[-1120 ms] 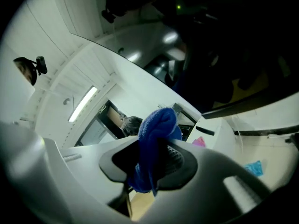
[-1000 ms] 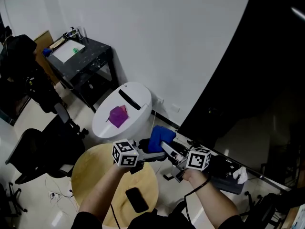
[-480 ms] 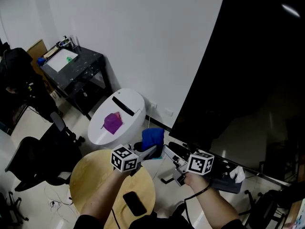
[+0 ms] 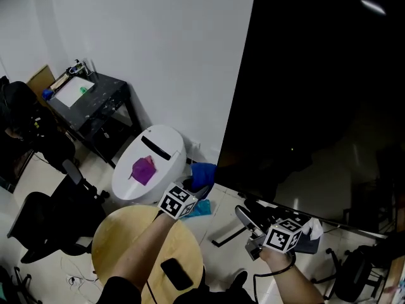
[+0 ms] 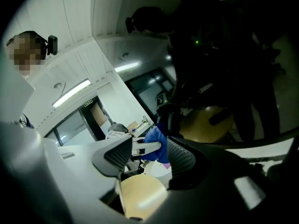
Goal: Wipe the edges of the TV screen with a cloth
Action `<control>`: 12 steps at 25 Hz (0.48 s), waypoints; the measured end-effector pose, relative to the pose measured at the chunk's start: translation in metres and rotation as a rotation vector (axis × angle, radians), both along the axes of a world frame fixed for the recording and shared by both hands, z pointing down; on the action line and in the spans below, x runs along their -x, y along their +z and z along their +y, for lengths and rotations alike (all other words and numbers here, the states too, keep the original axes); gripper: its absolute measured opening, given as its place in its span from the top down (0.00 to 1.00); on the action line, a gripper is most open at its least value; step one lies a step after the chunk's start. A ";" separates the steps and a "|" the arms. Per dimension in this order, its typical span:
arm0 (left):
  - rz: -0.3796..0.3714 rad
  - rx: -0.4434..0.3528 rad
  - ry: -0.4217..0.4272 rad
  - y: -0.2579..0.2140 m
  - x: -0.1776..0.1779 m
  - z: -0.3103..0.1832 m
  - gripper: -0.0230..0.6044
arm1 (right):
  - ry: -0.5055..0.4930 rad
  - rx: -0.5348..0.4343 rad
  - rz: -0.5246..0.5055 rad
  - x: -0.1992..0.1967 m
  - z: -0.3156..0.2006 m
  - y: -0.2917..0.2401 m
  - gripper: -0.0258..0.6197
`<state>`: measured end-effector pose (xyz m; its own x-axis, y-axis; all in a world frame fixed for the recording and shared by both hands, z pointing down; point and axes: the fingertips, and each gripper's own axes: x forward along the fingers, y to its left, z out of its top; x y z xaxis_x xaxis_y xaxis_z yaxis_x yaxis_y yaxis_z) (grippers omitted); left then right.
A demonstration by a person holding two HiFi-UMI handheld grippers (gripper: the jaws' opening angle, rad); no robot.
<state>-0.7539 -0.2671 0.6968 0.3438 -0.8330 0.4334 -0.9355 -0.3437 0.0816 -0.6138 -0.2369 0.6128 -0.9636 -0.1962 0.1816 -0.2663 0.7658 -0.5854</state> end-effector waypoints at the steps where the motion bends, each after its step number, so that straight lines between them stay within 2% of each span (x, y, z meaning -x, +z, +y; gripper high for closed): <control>1: -0.012 -0.001 0.009 -0.002 -0.002 -0.004 0.76 | 0.007 -0.006 -0.007 -0.007 0.000 -0.004 0.59; 7: -0.048 -0.027 0.054 -0.029 -0.013 -0.010 0.76 | 0.042 -0.031 -0.029 -0.046 -0.001 -0.022 0.59; 12: -0.062 -0.071 0.049 -0.059 -0.014 -0.011 0.78 | 0.076 -0.059 -0.053 -0.070 -0.010 -0.038 0.59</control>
